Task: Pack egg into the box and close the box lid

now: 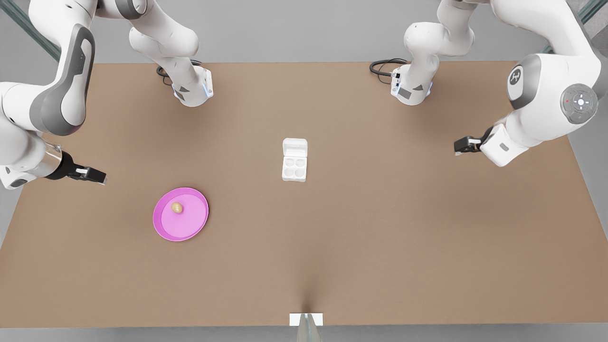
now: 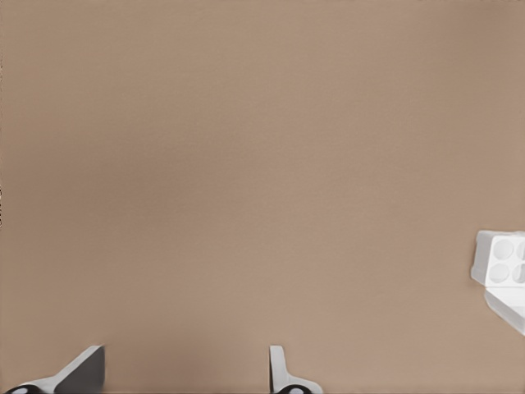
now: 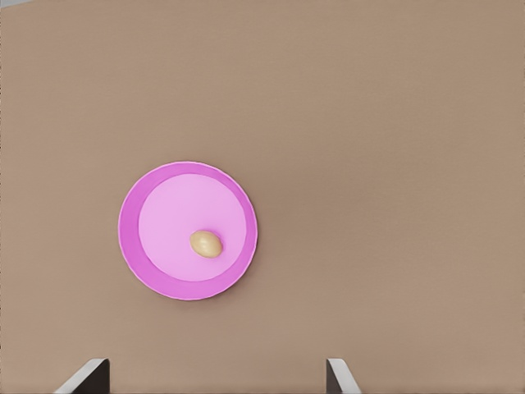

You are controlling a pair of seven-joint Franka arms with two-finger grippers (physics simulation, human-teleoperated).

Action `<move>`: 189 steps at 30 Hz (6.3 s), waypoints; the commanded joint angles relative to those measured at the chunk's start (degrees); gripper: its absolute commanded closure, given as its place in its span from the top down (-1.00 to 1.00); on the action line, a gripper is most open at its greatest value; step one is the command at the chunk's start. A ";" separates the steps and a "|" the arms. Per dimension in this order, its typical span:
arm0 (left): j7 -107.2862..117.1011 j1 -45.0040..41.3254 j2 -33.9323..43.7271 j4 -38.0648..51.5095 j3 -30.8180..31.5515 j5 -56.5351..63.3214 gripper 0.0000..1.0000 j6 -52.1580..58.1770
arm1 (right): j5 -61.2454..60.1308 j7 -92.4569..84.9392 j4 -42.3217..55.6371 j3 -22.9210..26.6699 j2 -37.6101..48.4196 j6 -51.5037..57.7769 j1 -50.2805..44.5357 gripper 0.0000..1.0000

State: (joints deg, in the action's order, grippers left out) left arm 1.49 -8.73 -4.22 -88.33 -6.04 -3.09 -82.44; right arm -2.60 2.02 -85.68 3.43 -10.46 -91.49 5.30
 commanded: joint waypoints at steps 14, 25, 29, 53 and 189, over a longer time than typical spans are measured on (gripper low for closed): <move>0.18 -0.15 -5.36 1.58 0.42 -1.83 1.00 5.79 | 1.19 7.48 -5.73 0.08 2.29 9.66 -1.87 1.00; -0.09 -0.23 -6.59 1.58 1.21 -1.83 1.00 8.61 | 16.21 2.90 -67.08 0.78 0.62 -110.30 -3.02 1.00; -0.09 -0.23 -6.94 1.58 1.21 -1.92 1.00 8.87 | 35.03 2.90 -63.12 3.60 -3.33 -110.30 -3.11 1.00; 0.00 -0.23 -7.38 1.41 1.12 -2.10 1.00 9.40 | 46.89 16.70 -48.09 -1.68 -20.03 -108.63 0.94 1.00; 0.88 -0.23 -11.60 6.24 4.80 -1.75 1.00 13.09 | 13.33 28.25 -18.65 -24.46 -2.38 -21.10 -14.62 1.00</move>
State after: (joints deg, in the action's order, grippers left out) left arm 2.82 -8.87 -15.79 -81.81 0.53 -4.92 -69.40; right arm 9.46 26.96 -103.26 -18.44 -12.42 -111.34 -7.51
